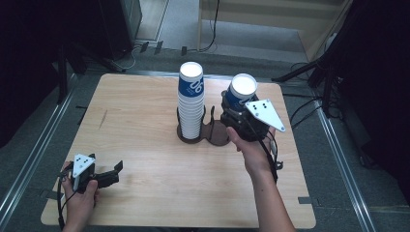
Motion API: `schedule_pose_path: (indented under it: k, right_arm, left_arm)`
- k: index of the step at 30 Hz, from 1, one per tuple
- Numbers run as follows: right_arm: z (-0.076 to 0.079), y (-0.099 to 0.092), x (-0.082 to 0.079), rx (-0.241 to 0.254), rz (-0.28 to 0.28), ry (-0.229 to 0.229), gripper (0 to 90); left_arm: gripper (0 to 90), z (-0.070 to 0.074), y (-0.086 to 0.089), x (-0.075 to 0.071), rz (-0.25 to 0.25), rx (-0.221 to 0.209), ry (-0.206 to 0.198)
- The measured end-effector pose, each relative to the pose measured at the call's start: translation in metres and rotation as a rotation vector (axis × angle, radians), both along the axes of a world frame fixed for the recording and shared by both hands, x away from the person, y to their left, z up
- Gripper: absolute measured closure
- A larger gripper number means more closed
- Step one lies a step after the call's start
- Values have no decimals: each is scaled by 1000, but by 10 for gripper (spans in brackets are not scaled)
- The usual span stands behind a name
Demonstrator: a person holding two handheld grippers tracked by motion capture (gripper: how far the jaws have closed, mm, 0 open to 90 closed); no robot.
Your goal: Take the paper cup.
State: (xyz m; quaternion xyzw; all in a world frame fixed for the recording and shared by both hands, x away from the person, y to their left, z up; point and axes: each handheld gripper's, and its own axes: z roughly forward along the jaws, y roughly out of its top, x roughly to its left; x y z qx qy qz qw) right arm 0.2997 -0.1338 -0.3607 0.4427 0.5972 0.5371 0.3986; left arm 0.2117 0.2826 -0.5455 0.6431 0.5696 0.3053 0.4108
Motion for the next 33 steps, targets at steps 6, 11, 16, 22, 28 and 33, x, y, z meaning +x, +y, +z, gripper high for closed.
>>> schedule_pose_path:
  k: [6,11,16,22,28,33]
  right_arm:
    - [-9,-3,-5,0,4,6,215]
    - [-17,-7,-9,-4,6,12,214]
    - [-22,-12,-13,-4,10,16,213]
    - [-31,-15,-19,-2,14,27,213]
    - [-44,-17,-25,-6,20,49,212]
    - [-54,-20,-28,-33,22,66,210]
  left_arm:
    - [0,2,-7,1,4,17,-29]
    - [0,10,-18,0,-6,36,-52]
    - [0,18,-20,3,-14,25,-52]
    - [0,26,-24,6,-38,35,-16]
    - [0,36,-30,12,-71,28,-29]
    - [0,45,-40,22,-94,32,-41]
